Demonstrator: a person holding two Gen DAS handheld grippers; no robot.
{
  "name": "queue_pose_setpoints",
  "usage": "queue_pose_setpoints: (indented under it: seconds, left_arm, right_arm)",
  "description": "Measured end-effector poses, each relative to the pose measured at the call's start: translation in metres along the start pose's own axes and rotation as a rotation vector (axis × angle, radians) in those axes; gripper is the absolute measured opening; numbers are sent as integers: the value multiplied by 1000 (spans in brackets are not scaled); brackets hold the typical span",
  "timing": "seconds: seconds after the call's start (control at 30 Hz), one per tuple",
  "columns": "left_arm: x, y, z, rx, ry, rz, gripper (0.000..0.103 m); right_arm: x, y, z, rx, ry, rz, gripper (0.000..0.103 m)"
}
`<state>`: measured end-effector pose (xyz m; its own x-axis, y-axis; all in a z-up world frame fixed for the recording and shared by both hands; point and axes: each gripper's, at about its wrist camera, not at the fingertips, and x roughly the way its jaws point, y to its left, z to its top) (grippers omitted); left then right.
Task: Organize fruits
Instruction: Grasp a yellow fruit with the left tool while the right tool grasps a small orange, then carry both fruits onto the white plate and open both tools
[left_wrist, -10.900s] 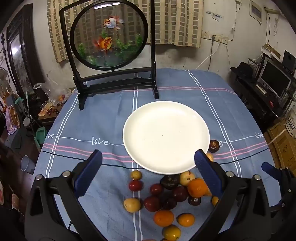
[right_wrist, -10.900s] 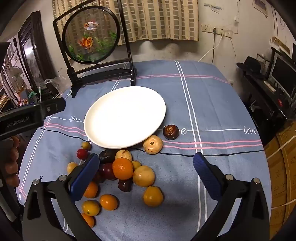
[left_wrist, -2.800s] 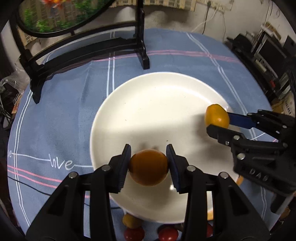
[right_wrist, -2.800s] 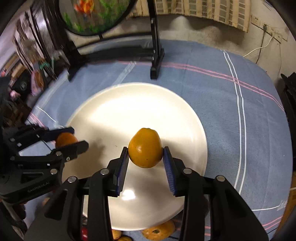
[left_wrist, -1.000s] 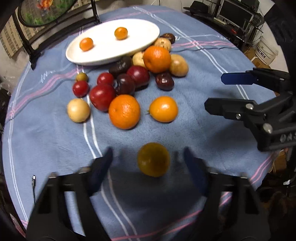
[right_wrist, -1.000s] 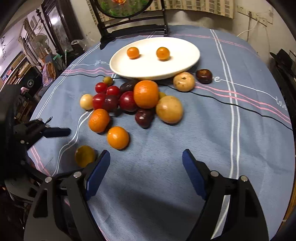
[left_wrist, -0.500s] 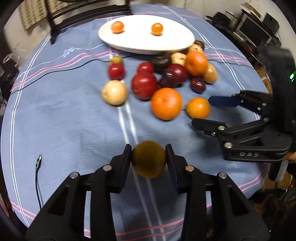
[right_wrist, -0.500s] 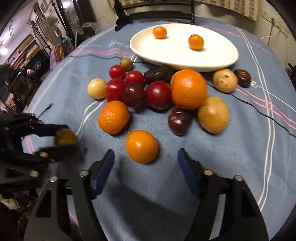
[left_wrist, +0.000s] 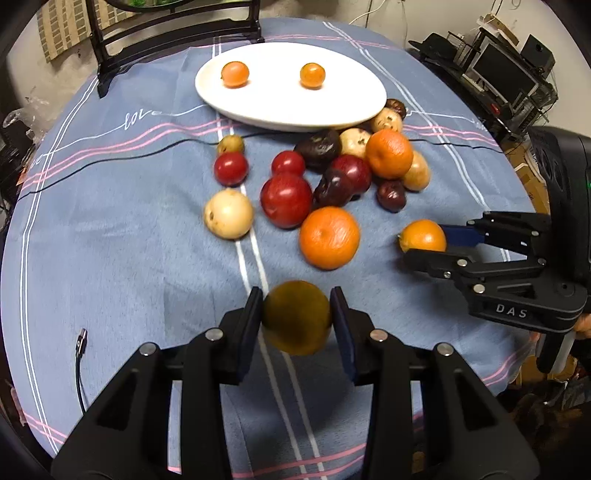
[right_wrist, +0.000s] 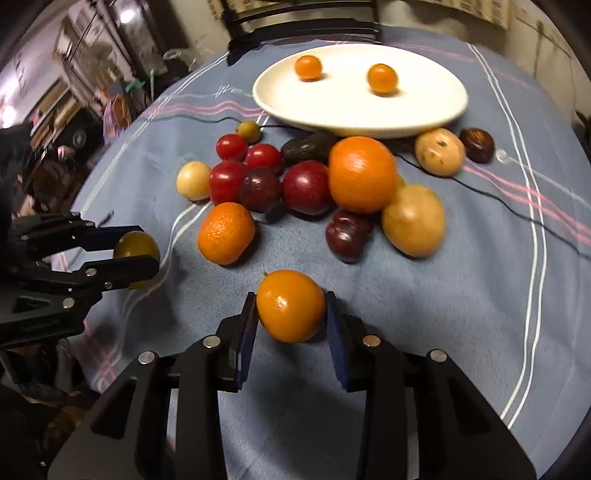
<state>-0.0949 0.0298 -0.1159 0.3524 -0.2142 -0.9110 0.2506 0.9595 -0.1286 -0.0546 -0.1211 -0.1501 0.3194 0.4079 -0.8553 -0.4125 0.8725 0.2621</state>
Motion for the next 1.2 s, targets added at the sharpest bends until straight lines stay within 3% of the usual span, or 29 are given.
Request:
queue_pose_setpoints:
  seconds: [0.23, 0.53, 0.8, 1.2]
  left_arm:
    - [-9, -3, 38, 9, -50, -25, 38]
    - [-21, -7, 126, 37, -162, 48, 38]
    - [3, 2, 187, 10, -168, 114, 38]
    - [57, 15, 215, 5, -94, 150, 38]
  right_arm:
    - [-41, -19, 30, 49, -105, 15, 36]
    - [-79, -43, 110, 29, -244, -17, 36]
    - [-64, -62, 161, 3, -256, -55, 36]
    - [-13, -85, 205, -1, -192, -62, 36]
